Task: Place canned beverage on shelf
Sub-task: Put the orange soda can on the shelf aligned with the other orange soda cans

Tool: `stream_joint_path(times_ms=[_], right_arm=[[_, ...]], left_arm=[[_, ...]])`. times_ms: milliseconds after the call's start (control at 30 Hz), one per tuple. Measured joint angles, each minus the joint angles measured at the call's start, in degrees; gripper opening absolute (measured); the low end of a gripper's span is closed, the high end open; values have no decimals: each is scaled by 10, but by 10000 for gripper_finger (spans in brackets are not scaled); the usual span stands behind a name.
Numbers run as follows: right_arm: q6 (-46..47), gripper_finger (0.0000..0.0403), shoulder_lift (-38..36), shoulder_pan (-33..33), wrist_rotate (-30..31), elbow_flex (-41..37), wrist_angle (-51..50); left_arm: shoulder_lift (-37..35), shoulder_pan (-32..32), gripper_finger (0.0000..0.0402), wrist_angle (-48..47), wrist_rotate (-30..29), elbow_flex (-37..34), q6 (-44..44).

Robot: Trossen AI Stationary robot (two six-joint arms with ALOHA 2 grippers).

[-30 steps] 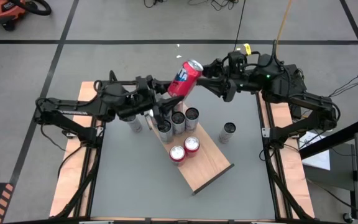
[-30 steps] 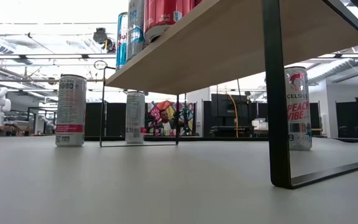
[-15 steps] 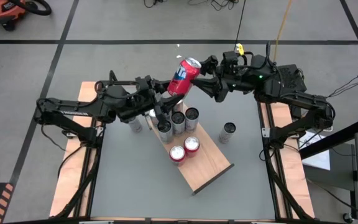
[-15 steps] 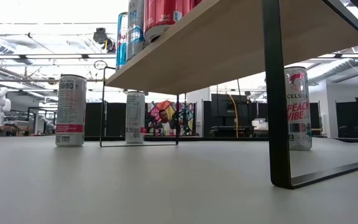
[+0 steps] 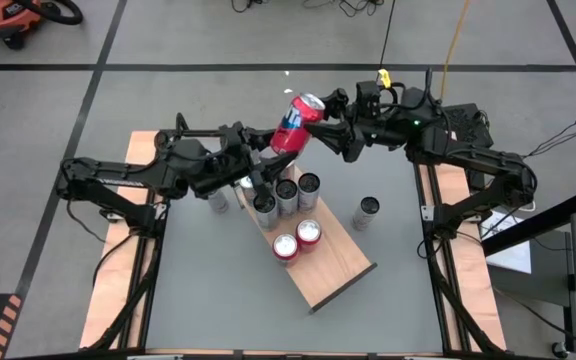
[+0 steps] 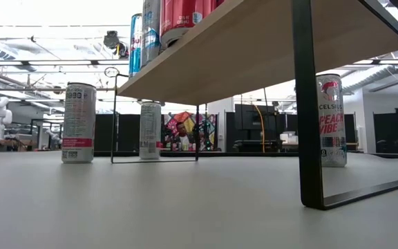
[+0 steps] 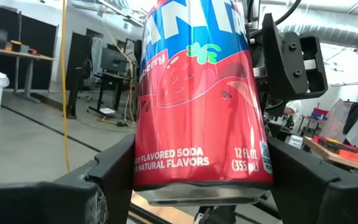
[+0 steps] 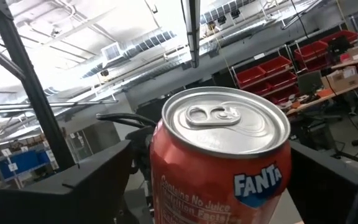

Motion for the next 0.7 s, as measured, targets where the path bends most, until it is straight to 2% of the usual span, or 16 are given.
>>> stream_joint_path(times_ms=[400,533,700], right_arm=[[11,275,7,0,13,0,7],[2,254,7,0,12,0,4],[-10,254,7,-1,-7,0,3]], left_arm=[[0,-3,284,-8,-8,0,-3],[0,-2,311,-17,-11,0,-14],[0,-9,346,-14,-14,0,-43]])
